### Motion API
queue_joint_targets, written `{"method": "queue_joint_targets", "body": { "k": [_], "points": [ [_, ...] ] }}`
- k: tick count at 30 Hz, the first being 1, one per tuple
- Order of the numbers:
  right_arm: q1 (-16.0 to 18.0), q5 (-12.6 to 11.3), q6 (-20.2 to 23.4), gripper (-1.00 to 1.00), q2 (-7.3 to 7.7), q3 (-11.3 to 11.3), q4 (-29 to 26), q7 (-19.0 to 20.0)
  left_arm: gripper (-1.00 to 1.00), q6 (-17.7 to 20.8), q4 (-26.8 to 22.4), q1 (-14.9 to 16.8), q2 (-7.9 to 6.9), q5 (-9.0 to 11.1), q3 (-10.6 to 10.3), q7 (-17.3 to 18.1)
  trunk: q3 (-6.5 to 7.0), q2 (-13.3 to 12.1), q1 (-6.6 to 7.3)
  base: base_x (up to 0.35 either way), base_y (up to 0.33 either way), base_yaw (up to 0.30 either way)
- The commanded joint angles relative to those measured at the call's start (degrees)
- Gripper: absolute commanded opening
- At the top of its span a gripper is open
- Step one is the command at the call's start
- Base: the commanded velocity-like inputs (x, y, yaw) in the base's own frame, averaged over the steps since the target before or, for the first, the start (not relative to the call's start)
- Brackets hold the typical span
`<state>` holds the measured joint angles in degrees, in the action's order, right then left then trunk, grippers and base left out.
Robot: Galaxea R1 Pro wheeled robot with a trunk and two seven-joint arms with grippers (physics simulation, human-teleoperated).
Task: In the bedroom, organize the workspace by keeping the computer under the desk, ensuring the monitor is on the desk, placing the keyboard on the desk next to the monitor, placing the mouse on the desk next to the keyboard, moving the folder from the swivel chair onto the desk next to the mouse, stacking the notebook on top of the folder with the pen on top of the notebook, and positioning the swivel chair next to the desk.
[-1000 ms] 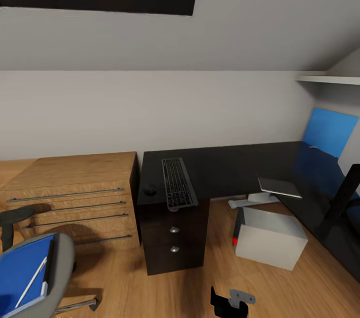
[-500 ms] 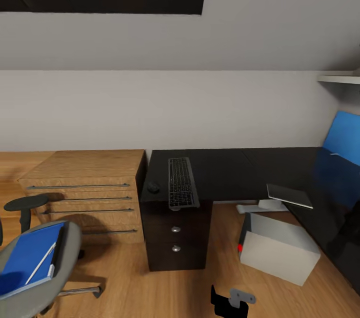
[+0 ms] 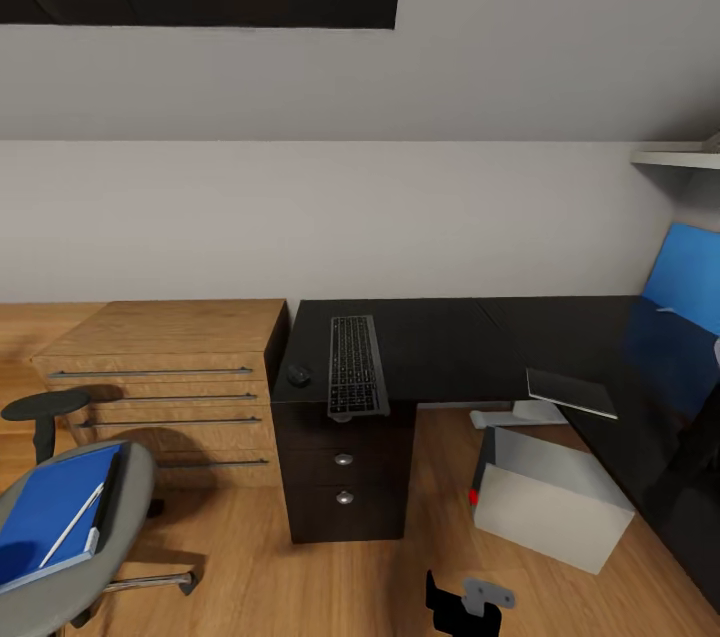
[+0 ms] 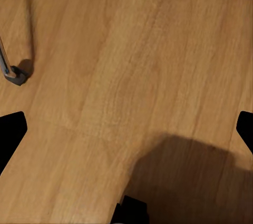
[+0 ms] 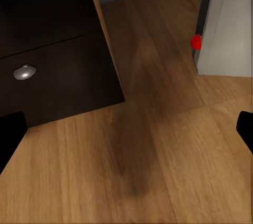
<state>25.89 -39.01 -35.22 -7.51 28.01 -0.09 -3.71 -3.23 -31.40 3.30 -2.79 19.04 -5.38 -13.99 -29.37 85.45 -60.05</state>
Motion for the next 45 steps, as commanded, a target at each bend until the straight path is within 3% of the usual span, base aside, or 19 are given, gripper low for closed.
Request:
{"method": "queue_joint_targets", "body": {
  "k": [1,11,45],
  "points": [
    [0.0,-0.1,-0.1,1.00,0.14,0.5,0.0,-0.4,1.00,-0.3,0.0,0.0,-0.08,0.6,-0.5,-0.4,-0.06,0.0,0.00,0.000,-0.002,0.000],
    [0.0,0.2,-0.2,1.00,0.85,0.6,-0.1,-0.1,1.00,-0.5,-0.1,0.0,-0.04,0.7,-0.4,-0.4,-0.06,0.0,0.00,0.000,0.000,0.000],
    [0.0,-0.1,-0.3,1.00,0.86,0.6,-0.2,0.7,1.00,-0.2,0.1,0.0,0.11,0.8,-0.4,-0.4,6.05,-13.6,7.47,0.000,0.000,0.001]
  ]
}}
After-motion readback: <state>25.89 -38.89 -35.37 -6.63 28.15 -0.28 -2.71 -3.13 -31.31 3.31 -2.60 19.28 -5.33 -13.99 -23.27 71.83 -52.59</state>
